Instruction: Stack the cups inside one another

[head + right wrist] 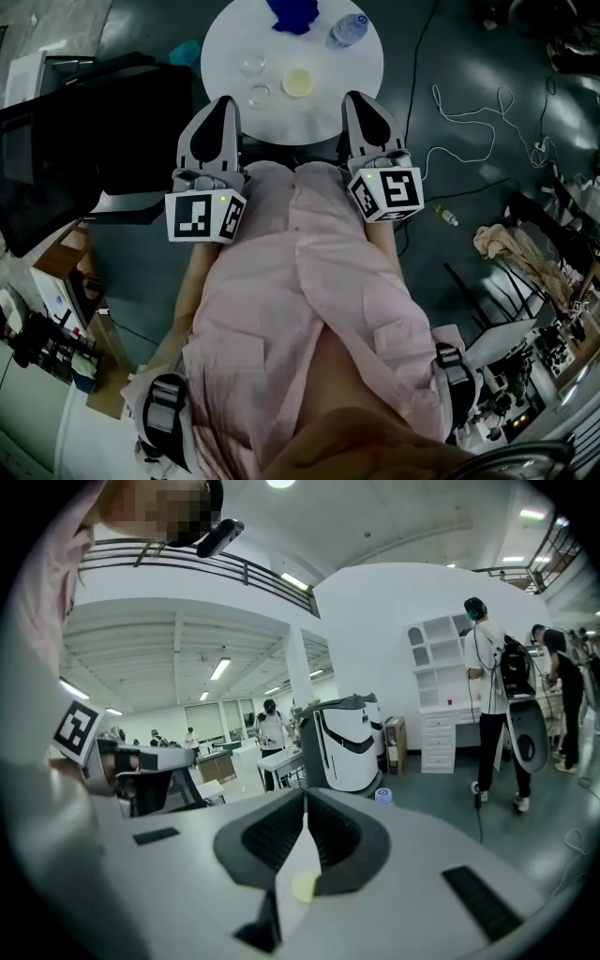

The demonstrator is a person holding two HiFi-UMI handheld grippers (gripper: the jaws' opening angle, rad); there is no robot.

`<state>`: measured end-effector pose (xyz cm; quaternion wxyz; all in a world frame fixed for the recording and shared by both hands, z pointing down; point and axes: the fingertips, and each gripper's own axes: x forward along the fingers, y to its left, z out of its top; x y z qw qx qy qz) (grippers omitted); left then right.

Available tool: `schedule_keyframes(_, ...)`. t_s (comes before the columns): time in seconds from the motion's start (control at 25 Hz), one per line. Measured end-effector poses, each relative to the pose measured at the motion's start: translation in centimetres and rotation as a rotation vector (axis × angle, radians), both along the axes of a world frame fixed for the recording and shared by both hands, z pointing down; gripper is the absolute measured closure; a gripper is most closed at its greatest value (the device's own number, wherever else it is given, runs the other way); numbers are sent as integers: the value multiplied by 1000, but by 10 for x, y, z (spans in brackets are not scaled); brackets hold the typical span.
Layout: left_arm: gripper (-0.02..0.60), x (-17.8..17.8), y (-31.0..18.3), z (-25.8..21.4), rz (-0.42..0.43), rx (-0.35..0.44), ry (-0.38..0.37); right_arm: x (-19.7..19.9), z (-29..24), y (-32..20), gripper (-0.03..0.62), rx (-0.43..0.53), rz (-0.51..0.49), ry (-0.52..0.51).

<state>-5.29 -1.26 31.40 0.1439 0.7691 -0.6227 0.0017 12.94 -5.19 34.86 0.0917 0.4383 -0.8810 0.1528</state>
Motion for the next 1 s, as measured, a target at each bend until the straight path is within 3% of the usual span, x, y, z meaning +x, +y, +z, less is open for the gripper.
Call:
schedule_keyframes(0.56, 566, 0, 3, 4, 5, 3, 21, -4, 11, -4, 561, -7, -7, 28)
schedule_keyframes(1.0, 565, 5, 9, 3, 8, -12, 29, -15, 53, -33, 559, -103, -39, 118)
